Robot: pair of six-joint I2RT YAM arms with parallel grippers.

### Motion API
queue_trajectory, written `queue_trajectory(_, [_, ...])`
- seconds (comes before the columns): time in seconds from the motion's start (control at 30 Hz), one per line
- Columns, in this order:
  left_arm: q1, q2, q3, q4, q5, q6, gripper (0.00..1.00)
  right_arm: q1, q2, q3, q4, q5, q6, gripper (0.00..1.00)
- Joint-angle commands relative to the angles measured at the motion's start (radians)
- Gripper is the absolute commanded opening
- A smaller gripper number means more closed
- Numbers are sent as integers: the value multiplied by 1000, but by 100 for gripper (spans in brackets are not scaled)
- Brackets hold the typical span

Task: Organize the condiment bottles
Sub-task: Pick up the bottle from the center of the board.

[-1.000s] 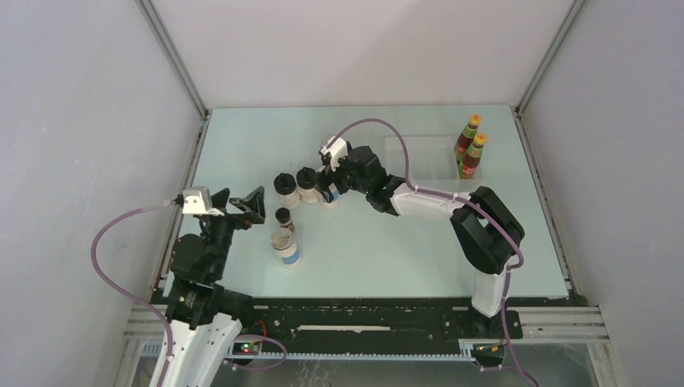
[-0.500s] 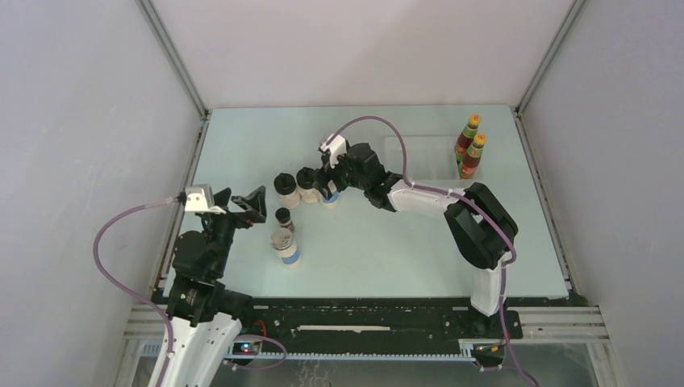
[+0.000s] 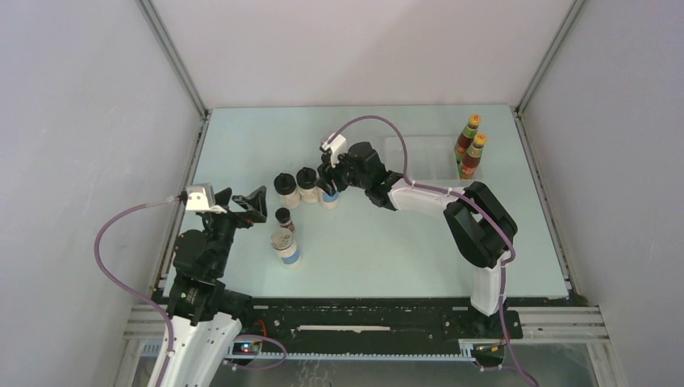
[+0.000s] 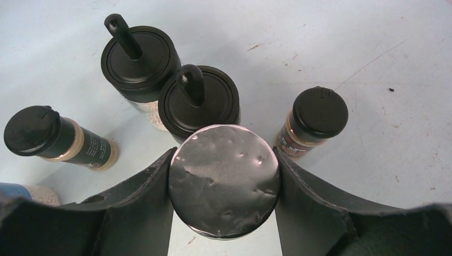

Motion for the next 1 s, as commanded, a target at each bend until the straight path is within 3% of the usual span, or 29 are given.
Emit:
queue_trajectory(0.0, [-3, 5, -10, 31, 20, 16, 100, -6, -3, 39, 24, -13, 9, 37])
queue_trajectory(0.1, [-3, 6, -10, 30, 19, 16, 100, -6, -10, 39, 17, -15, 9, 18])
queue_trajectory(0.3, [-3, -1, -10, 26, 15, 19, 100, 5, -36, 39, 0, -9, 11, 0])
queue_trajectory(0.97, [-3, -22, -10, 14, 5, 20, 100, 67, -234, -10, -65, 89, -29, 0])
